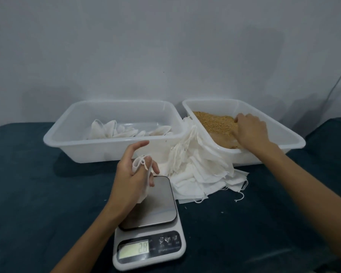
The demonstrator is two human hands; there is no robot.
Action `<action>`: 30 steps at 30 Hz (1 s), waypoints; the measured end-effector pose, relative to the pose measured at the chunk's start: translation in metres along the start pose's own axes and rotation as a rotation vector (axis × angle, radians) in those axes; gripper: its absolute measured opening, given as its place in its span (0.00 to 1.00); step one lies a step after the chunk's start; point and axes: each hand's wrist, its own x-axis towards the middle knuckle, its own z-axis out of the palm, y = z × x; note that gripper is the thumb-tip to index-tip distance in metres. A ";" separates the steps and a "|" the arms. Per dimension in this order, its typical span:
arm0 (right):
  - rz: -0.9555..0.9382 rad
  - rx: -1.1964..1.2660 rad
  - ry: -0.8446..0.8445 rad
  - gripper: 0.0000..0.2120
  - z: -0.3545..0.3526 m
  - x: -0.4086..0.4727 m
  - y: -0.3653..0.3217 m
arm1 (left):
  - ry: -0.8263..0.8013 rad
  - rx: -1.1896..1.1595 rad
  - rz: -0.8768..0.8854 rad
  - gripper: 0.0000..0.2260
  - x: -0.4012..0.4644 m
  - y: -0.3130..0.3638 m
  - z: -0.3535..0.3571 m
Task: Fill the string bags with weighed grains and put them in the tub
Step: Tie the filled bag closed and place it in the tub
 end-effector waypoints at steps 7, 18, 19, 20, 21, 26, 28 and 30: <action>-0.586 1.035 -0.081 0.07 -0.051 -0.113 -0.137 | 0.105 0.177 0.090 0.24 0.001 -0.006 -0.006; -0.611 1.255 -0.006 0.02 -0.018 -0.131 -0.183 | 0.095 0.358 0.234 0.29 0.002 -0.009 -0.007; -0.586 1.277 0.001 0.02 -0.015 -0.130 -0.182 | 0.092 0.342 0.220 0.28 0.001 -0.007 -0.006; -0.551 1.302 0.001 0.02 -0.011 -0.129 -0.180 | 0.089 0.325 0.198 0.27 0.001 -0.006 -0.006; -0.512 1.325 -0.002 0.02 -0.007 -0.129 -0.179 | 0.087 0.317 0.175 0.27 0.001 -0.004 -0.005; -0.340 1.448 0.043 0.05 0.003 -0.124 -0.168 | 0.070 0.358 0.101 0.24 0.001 -0.004 -0.005; -0.266 1.540 0.010 0.07 0.002 -0.120 -0.163 | 0.062 0.377 0.088 0.22 0.001 -0.005 -0.006; -0.232 1.633 -0.060 0.10 -0.001 -0.118 -0.160 | 0.055 0.396 0.076 0.20 0.002 -0.005 -0.006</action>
